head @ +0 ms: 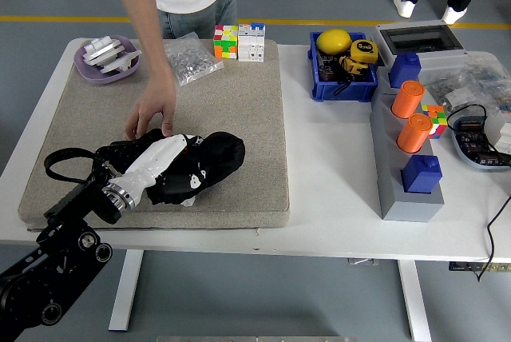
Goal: Pick the rag up,wipe the panel,place it on the desk
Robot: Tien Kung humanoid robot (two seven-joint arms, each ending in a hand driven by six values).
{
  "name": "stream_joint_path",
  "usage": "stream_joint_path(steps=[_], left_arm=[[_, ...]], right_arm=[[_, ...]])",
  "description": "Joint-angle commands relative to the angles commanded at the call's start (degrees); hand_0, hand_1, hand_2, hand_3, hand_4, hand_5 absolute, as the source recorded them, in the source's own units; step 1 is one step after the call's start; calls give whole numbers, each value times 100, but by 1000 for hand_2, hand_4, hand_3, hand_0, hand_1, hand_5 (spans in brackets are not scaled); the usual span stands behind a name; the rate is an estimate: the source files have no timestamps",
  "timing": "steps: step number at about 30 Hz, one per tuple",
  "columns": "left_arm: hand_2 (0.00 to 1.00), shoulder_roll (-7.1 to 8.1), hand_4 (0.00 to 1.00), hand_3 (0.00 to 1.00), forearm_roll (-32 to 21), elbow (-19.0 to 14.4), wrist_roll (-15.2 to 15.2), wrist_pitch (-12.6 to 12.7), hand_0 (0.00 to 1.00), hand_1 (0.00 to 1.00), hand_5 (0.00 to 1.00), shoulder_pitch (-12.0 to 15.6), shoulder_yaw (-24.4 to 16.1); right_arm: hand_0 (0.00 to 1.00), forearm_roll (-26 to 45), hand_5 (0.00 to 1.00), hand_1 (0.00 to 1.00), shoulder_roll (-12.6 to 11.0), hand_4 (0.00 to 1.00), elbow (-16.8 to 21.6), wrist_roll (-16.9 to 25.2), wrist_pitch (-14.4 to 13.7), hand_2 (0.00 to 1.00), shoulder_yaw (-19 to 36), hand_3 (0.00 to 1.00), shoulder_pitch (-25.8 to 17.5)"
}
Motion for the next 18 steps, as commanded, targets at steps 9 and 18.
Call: stream_joint_path(steps=[9, 18], left_arm=[[510, 48, 101, 436, 36, 67, -2, 21, 270, 277, 2, 94, -432], [506, 120, 108, 435, 87, 211, -52, -4, 277, 270, 2, 251, -1044]], right_arm=[[760, -24, 467, 661, 2, 997, 0, 0, -1, 670, 28, 609, -9], [760, -76, 466, 661, -3, 997, 0, 1, 17, 670, 80, 610, -19]])
